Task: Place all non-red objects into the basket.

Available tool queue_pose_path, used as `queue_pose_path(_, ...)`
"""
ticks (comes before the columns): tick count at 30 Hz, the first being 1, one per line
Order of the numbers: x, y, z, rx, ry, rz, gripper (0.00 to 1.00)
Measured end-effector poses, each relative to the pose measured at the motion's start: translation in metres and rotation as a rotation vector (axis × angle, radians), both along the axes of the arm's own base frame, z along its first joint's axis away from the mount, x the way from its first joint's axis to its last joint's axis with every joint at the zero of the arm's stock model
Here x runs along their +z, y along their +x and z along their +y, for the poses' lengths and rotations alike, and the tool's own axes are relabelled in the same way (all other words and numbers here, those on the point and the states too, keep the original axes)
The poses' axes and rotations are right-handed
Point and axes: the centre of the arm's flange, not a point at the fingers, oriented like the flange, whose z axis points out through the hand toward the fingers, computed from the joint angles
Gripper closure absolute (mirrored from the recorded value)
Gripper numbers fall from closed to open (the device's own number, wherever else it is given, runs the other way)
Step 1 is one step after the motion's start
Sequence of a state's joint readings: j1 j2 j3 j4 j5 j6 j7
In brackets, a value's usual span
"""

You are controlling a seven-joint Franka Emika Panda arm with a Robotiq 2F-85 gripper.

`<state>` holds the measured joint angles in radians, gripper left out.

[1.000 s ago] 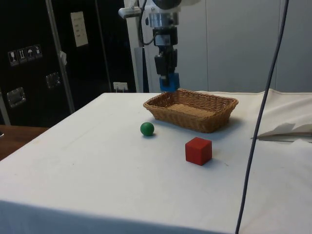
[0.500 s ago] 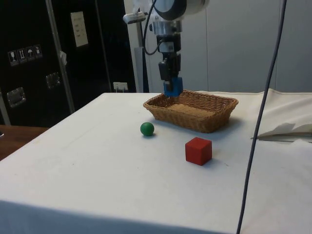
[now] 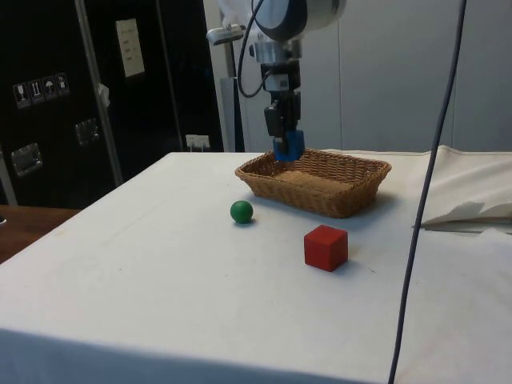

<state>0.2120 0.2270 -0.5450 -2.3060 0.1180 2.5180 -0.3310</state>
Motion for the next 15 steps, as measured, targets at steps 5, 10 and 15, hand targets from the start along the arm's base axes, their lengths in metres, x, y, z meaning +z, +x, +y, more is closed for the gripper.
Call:
queue_pose_path(5,-0.008,0.0,-0.003,-0.006,-0.004,0.001,1.0)
queue_pose_path(10,-0.016,0.001,-0.003,-0.013,-0.006,0.004,1.0)
queue_pose_path(15,-0.026,0.003,-0.001,-0.021,-0.01,0.006,1.0)
